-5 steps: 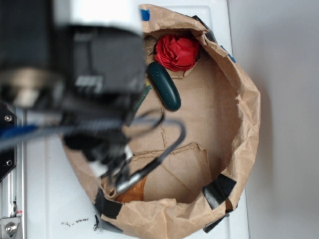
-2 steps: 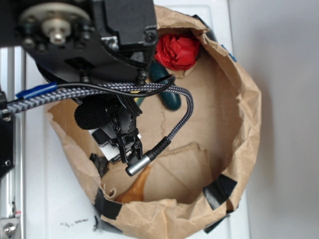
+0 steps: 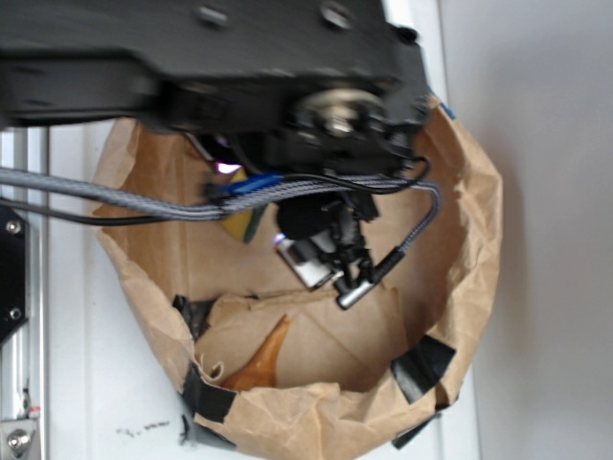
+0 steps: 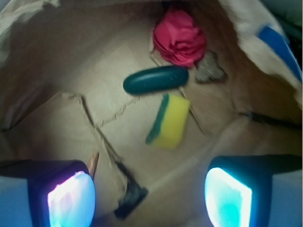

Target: Grab the green sponge.

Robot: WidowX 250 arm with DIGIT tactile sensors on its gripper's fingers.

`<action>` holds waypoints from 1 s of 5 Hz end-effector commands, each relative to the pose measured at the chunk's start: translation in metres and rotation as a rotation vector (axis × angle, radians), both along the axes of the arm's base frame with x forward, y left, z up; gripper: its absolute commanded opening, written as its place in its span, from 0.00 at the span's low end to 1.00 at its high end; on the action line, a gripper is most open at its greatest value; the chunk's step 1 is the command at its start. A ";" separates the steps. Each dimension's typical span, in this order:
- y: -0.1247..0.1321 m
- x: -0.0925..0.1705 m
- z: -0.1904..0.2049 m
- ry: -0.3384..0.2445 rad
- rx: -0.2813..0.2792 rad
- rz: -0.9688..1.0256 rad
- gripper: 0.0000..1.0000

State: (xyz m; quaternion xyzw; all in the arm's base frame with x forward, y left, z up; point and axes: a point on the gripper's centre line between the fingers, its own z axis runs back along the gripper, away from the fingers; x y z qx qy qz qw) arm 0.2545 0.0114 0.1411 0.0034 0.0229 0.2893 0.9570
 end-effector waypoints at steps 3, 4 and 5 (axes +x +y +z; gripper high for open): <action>0.036 0.006 -0.043 -0.113 0.006 0.078 1.00; 0.044 -0.001 -0.038 -0.142 -0.034 0.068 1.00; 0.042 -0.006 -0.037 -0.141 -0.057 0.074 1.00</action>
